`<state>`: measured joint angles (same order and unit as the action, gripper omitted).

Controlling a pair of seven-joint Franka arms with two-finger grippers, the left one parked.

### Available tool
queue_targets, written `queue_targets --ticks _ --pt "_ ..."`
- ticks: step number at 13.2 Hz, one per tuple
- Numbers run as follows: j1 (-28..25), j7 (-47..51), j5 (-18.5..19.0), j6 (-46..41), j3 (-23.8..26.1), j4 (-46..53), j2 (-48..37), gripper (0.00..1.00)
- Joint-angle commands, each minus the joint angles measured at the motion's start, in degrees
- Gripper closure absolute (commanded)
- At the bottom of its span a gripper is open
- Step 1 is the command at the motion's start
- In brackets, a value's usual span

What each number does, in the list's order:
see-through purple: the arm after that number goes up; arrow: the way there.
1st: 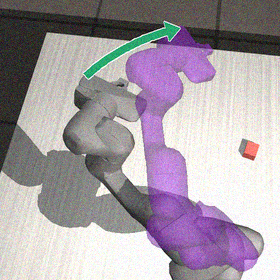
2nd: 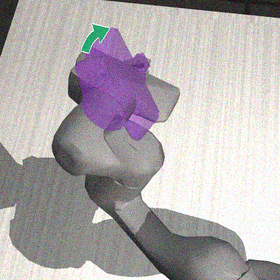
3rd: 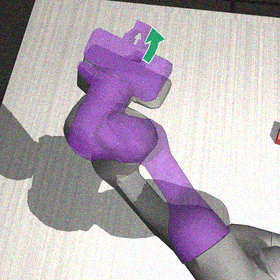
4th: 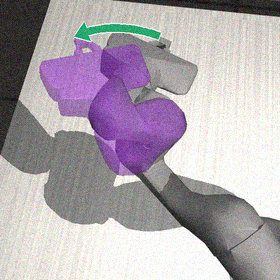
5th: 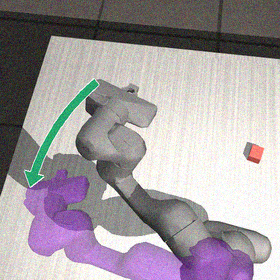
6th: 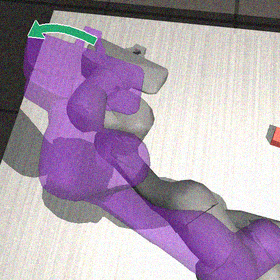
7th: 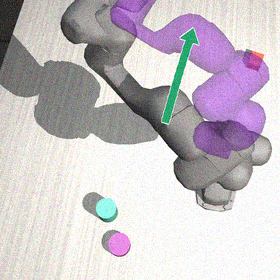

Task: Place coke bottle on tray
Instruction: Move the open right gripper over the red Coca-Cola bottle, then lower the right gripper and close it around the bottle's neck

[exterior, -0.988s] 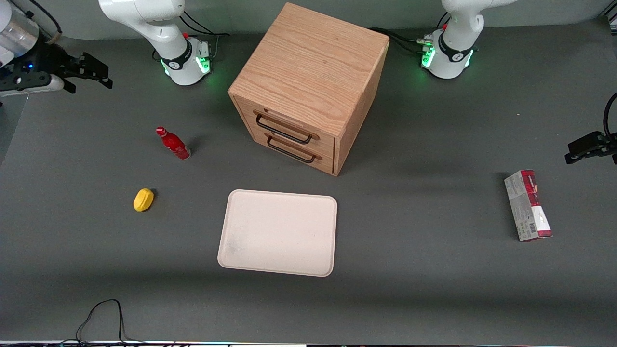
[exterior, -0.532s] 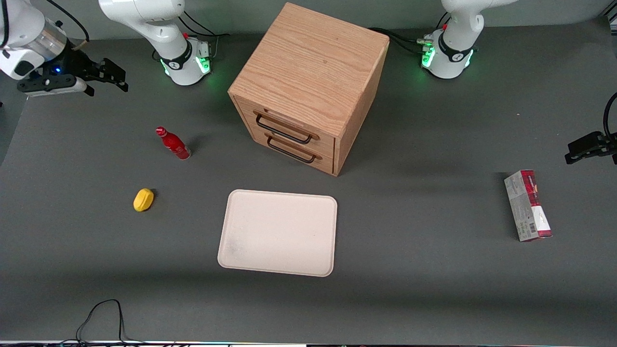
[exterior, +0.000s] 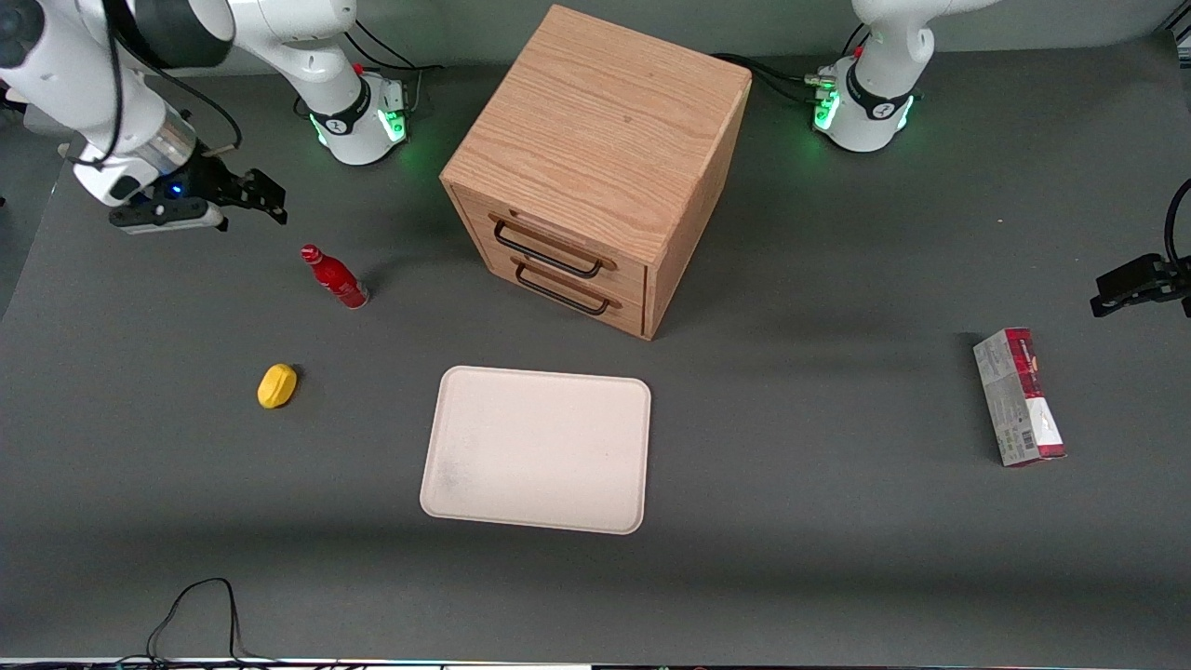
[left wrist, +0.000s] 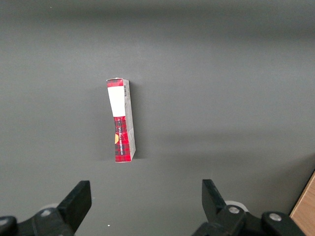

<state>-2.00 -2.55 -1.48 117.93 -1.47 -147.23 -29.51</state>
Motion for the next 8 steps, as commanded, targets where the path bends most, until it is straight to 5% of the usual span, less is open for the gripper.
queue_targets --ticks 1,8 --pt "-0.6 1.1 0.2 5.1 -0.3 -4.2 0.0 0.0" --pt "-2.4 4.4 0.2 13.9 -0.2 -8.4 4.2 0.0"
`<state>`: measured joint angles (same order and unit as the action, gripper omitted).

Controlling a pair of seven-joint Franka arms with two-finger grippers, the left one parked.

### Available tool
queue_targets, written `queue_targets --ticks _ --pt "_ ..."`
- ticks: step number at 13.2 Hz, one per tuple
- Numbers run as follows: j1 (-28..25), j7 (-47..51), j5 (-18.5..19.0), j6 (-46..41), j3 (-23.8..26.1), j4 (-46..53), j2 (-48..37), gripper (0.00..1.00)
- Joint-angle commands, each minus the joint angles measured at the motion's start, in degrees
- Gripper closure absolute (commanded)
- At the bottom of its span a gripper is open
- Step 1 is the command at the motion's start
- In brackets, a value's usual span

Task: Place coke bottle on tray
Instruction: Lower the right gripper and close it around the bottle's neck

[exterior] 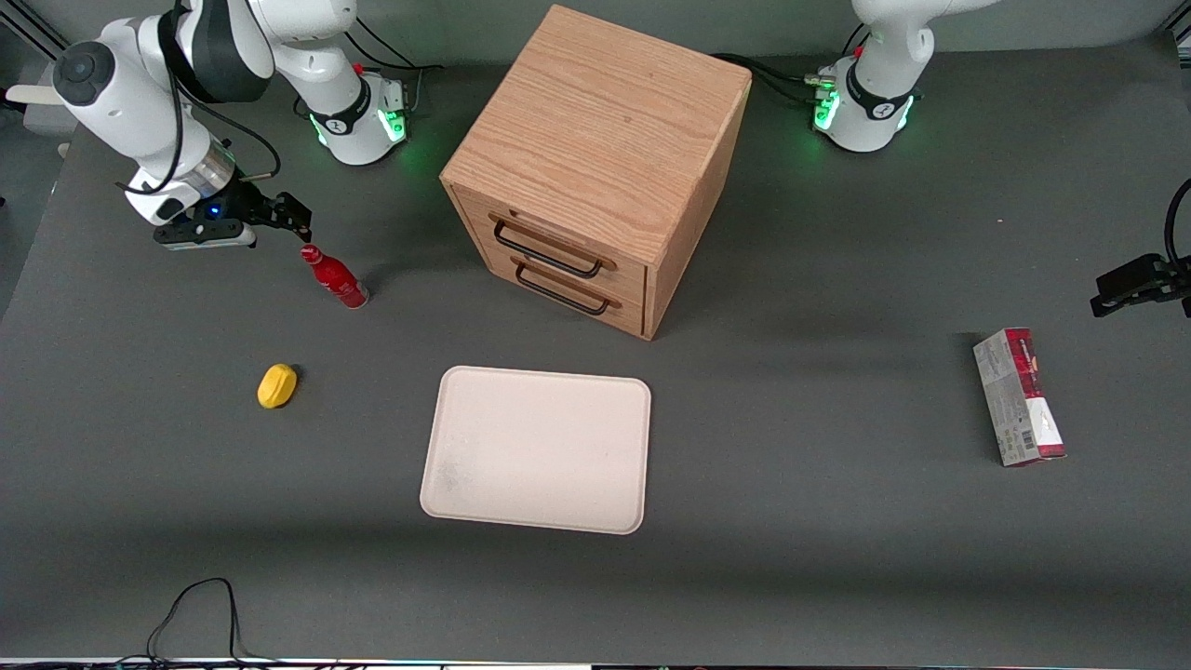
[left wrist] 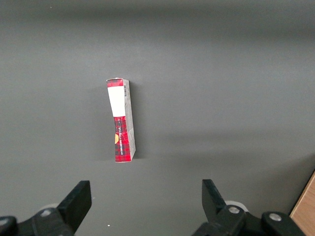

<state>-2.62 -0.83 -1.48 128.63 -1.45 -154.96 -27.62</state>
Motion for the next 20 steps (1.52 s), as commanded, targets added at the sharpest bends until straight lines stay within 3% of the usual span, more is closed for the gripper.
queue_targets --ticks 1,15,17,20 --pt "-2.2 3.7 0.2 4.7 -0.2 -1.3 2.7 0.0" --pt "-2.7 3.7 0.3 13.0 -0.3 -7.6 3.8 0.03" --pt "-2.7 3.7 0.3 13.9 -0.3 -8.4 3.5 0.13" --pt "-2.7 3.6 0.3 14.0 -0.3 -8.4 3.5 0.43"
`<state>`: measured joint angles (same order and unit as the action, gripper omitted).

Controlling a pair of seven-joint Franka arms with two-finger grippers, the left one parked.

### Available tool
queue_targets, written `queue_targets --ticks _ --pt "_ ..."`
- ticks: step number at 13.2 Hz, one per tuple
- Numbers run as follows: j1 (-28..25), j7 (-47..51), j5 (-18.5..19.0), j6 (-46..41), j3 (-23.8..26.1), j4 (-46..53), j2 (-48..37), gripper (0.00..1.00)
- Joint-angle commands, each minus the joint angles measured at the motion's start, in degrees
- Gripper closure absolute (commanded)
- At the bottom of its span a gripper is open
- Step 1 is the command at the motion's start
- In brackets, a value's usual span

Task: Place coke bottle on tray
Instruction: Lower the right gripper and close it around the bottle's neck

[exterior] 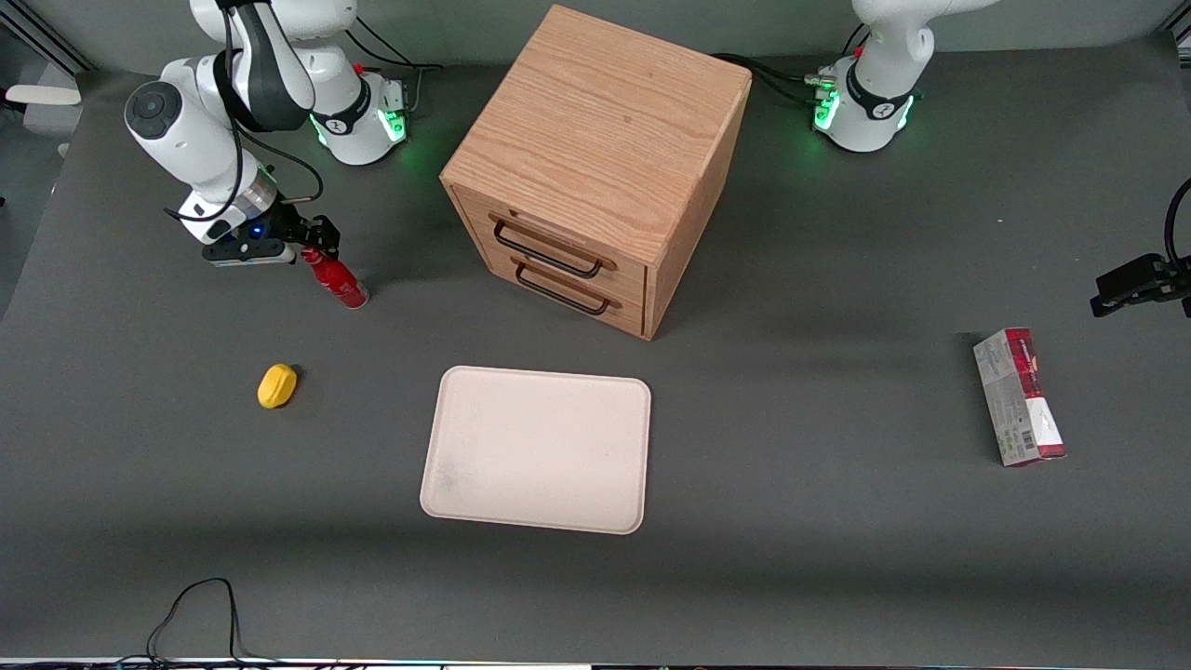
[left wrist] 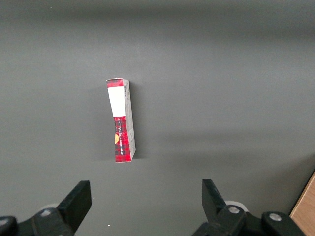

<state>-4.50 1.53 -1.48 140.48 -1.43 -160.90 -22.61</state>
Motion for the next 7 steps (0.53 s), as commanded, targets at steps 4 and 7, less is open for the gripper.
queue_targets --ticks 4,7 --pt "-0.9 1.3 0.3 2.1 -0.3 -2.6 -1.6 0.91" --pt "-0.9 1.2 0.3 2.0 -0.3 -2.6 -1.6 0.99"
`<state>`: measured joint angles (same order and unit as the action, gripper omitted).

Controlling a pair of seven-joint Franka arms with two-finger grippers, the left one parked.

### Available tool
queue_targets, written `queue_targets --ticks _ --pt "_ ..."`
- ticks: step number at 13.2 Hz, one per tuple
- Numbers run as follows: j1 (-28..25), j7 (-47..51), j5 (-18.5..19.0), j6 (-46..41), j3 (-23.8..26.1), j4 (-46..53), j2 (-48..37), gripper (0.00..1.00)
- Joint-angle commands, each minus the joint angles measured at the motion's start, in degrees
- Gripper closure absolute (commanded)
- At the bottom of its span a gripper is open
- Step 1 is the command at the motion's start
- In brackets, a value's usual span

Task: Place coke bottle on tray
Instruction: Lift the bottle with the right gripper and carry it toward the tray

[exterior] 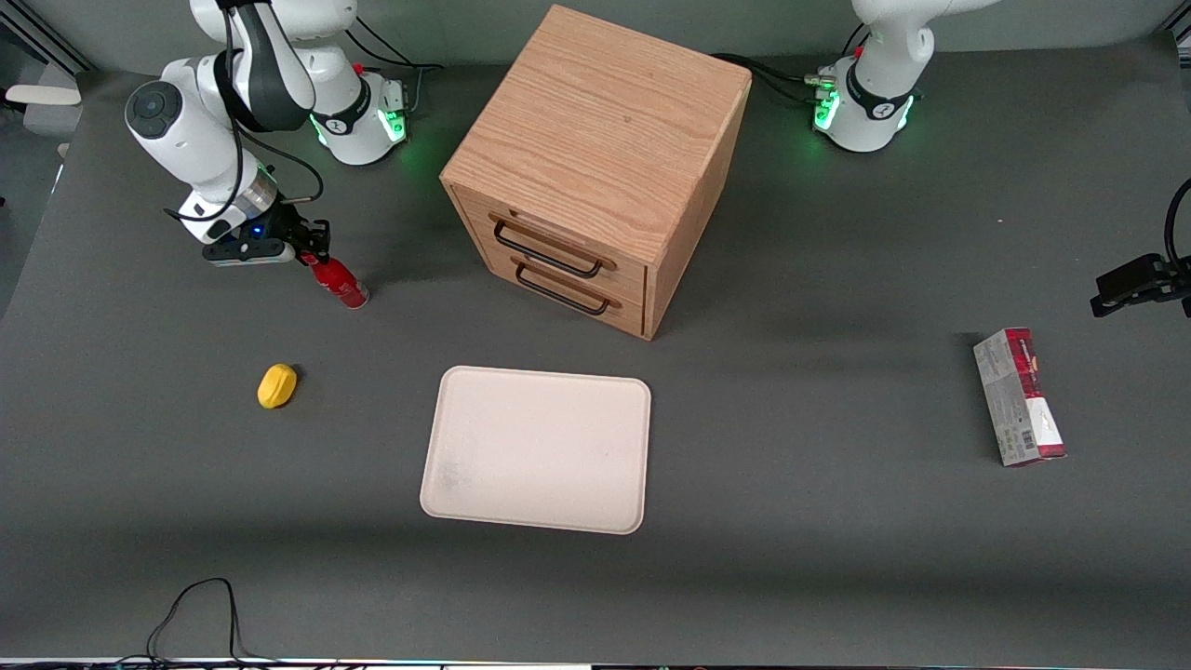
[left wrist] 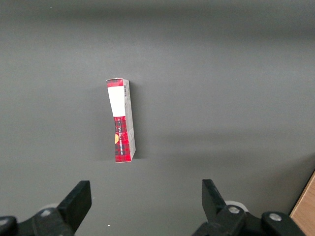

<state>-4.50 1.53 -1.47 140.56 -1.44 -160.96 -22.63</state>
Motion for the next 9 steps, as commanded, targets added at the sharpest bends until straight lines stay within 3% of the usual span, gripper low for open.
queue_targets --ticks 1,5,9 --pt "-0.9 1.3 0.2 1.8 -0.3 -2.4 -1.5 0.99" --pt "-0.8 1.3 0.2 0.8 -0.4 -0.9 -1.5 0.98" --pt "-0.7 1.5 0.2 -10.4 -0.6 7.4 -1.9 0.98"
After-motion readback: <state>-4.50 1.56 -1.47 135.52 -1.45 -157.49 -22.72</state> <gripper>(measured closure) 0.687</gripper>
